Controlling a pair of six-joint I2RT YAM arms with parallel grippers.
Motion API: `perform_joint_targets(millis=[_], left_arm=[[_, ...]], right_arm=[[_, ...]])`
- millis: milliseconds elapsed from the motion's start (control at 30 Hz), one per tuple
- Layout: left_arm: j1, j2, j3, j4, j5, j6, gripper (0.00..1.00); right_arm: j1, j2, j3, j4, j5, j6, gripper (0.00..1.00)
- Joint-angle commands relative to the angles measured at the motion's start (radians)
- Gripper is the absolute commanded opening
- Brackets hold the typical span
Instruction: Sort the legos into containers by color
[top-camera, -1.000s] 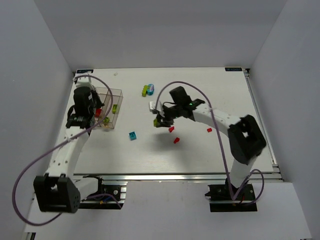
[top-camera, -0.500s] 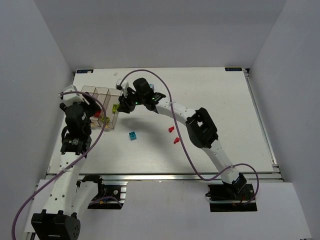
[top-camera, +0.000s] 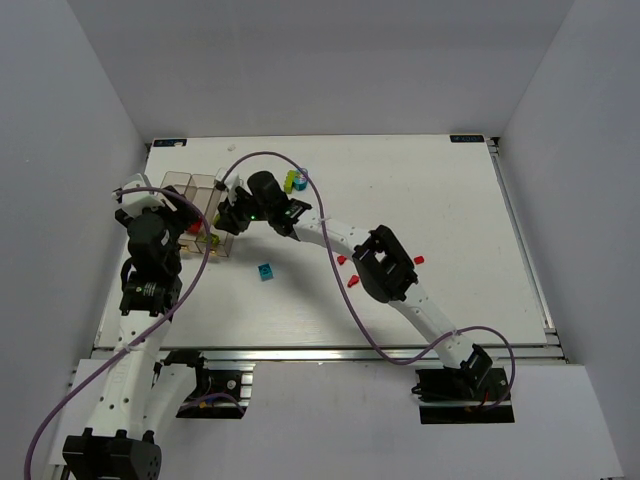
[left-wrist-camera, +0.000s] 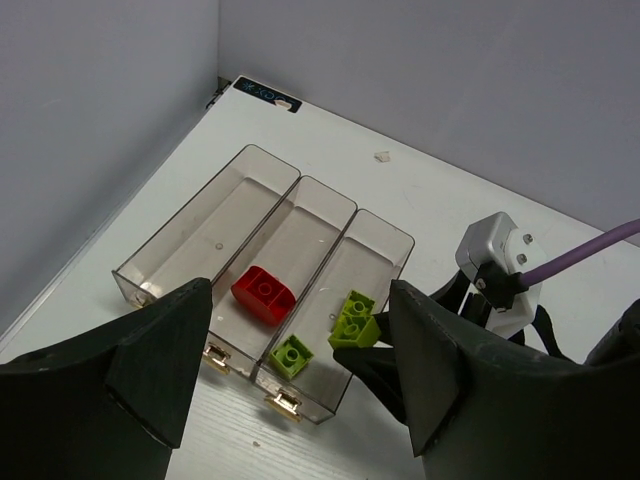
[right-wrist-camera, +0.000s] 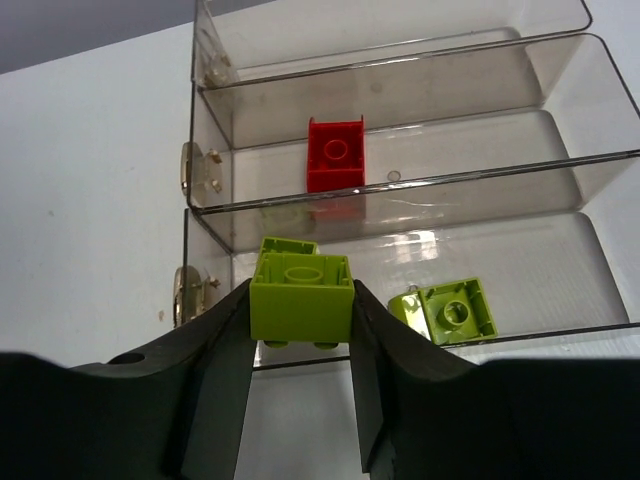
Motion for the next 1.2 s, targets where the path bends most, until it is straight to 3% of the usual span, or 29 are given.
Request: perform_joint_targets(millis=[0,133,300,333,400,433,500,533,600,700,800,833,867,933,1033,1167], left_arm=[[-0.005,-0.011,-0.001,0.016,0.017,-0.011,0.81],[-0.005,-0.006,-0.001,0.018,0.04,-0.012,0.82],[-0.005,-0.012,-0.01,0.045,0.126,-0.004,0.81],[-0.005,-0.017,-0.018,0.062,0.151,-0.002,0.71],[-0.005,-0.023,-0.027,0.087,0.241,0.007,0.39],[-0.005,-0.029,-0.038,0.097,0.267,0.008,0.22],[-0.005,-0.031,-0.044,0.135,0.321,0.005,0.0],[-0.014,-0.017,-0.042,0.139,0.382,0.002,0.0],[-0.014,0.011,-0.039,0.146,0.483,-0.027,0.0],[-0.014,0.118,-0.013,0.119,0.676,-0.102,0.0],[-0.014,0.245,0.036,0.01,0.781,-0.145,0.23],[-0.014,0.277,0.051,-0.025,0.79,-0.15,0.51],[-0.014,0.352,0.088,-0.101,0.821,-0.156,0.68],[-0.039,0.44,0.151,-0.263,0.855,-0.128,0.95],[-0.111,0.525,0.2,-0.33,0.797,-0.104,0.98],[-0.204,0.601,0.212,-0.377,0.61,-0.128,0.98]], right_arm=[[0.0,0.02,0.053,0.09,0.041,0.009,0.44],[-0.001,0.026,0.063,0.104,0.054,-0.001,0.7],[-0.009,0.006,0.09,0.104,0.056,-0.006,0.74],[-0.012,-0.006,0.098,0.1,0.067,-0.006,0.73],[-0.021,-0.026,0.112,0.076,0.076,-0.006,0.67],[-0.034,-0.04,0.124,0.062,0.082,0.002,0.54],[-0.061,-0.086,0.127,0.025,0.106,0.016,0.37],[-0.083,-0.104,0.121,-0.034,0.117,0.037,0.17],[-0.124,-0.175,0.087,-0.097,0.166,0.049,0.0],[-0.207,-0.305,-0.043,-0.238,0.133,0.089,0.0],[-0.307,-0.455,-0.242,-0.298,0.043,0.147,0.0],[-0.346,-0.493,-0.297,-0.297,0.016,0.169,0.1],[-0.385,-0.573,-0.409,-0.294,-0.04,0.199,0.28],[-0.429,-0.676,-0.509,-0.289,-0.08,0.213,0.89],[-0.498,-0.805,-0.67,-0.289,-0.117,0.224,0.89],[-0.58,-0.961,-0.908,-0.2,-0.14,0.203,0.89]])
